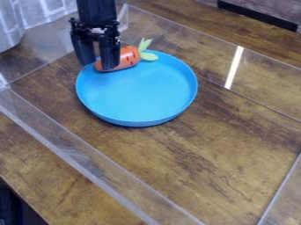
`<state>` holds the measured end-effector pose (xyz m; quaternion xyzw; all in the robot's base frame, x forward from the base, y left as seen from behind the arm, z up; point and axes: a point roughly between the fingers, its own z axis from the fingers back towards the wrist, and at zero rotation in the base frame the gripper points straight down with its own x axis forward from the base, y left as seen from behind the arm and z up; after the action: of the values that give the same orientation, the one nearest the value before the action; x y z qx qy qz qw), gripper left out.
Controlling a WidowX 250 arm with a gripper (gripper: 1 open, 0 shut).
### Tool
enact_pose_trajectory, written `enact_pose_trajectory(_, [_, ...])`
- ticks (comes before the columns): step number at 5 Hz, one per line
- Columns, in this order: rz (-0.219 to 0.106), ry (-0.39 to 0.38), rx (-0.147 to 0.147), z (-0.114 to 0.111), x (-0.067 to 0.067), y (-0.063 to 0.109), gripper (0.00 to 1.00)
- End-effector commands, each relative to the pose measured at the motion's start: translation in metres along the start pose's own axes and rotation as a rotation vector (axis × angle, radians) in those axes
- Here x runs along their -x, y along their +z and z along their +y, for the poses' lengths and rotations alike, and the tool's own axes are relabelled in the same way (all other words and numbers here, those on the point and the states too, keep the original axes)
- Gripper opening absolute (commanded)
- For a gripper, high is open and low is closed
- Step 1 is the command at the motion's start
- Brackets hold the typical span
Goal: Put the carrot in the blue tray
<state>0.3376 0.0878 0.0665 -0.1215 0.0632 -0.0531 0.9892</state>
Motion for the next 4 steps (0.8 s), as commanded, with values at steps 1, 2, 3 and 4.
enact_pose_trajectory(1, [-0.095, -0.01, -0.044, 0.0, 0.004, 0.04, 1.0])
enact_pose_trajectory(2, [-0.098, -0.014, -0.044, 0.0, 0.006, 0.044, 1.0])
enact_pose_trajectory(3, [-0.103, -0.022, -0.038, -0.004, 0.009, 0.048, 1.0])
enact_pose_trajectory(4, [-0.113, -0.03, -0.036, -0.009, 0.013, 0.053, 1.0])
